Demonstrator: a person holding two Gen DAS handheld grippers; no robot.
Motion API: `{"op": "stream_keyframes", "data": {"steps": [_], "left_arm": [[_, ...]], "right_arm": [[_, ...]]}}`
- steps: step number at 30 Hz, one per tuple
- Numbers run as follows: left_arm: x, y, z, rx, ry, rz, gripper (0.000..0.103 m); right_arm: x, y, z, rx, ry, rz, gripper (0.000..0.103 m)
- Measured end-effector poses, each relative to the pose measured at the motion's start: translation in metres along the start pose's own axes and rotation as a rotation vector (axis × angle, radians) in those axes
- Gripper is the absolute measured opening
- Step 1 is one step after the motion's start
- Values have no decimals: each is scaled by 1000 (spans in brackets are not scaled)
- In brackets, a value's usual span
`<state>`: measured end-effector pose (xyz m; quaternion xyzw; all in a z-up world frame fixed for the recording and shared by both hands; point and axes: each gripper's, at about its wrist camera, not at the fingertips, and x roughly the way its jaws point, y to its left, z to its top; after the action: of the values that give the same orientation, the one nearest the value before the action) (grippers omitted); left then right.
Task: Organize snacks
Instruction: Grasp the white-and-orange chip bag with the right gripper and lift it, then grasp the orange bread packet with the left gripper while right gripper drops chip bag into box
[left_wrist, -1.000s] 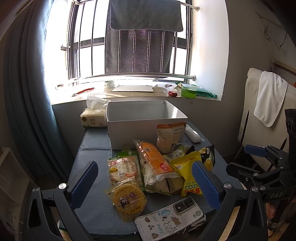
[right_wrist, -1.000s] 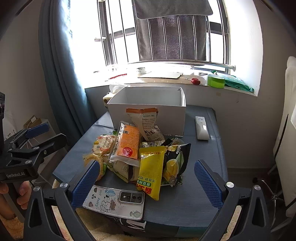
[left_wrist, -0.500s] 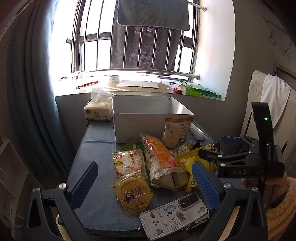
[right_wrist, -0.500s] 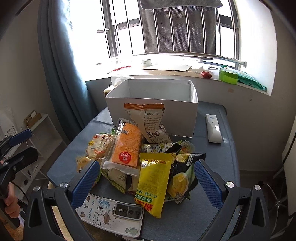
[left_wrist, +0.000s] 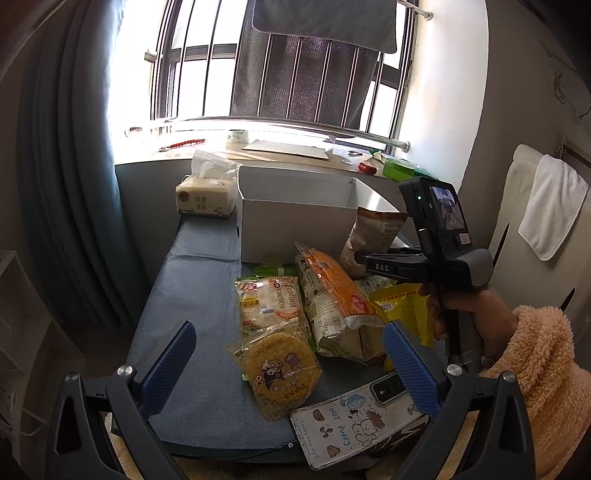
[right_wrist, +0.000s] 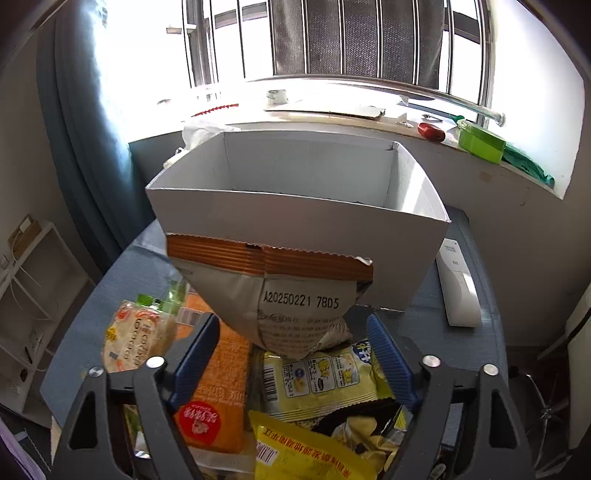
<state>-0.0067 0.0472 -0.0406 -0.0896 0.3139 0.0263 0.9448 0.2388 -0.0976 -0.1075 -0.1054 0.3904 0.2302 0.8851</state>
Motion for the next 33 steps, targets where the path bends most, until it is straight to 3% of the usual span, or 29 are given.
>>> {"op": "stream_keyframes", "data": {"steps": [1,2,7,12,20,27,28,30,31,33], "left_arm": [[2,1,0,-7,6,-2,103],[3,2,-1,-13,10,-7,103],[15,0,-3,-32,42,-45,103],[40,-25,11,23,77,-24,103],[132,-77,45,138,192,100,103],[218,-103,53,202,293,258,101],[225,-105,51,221,302,276,99],[237,-102,47,212,343,290,79],[238,-98,46,184,359,244,60],[233,-91,46,146,349,200,46]], "right_arm": [[1,0,1,-1,2,9,32],[-2,-2,1,3,-20,1,30],[-35,-22,4,54,-105,38,29],[-92,-46,4,100,-214,69,29],[-174,-72,-32,183,-362,44,29],[-188,-83,-63,219,-351,24,29],[-185,-84,-65,225,-337,28,29],[-183,-87,-71,245,-328,58,29],[-181,-88,-73,245,-325,69,28],[-176,-90,-75,239,-313,70,28]]}}
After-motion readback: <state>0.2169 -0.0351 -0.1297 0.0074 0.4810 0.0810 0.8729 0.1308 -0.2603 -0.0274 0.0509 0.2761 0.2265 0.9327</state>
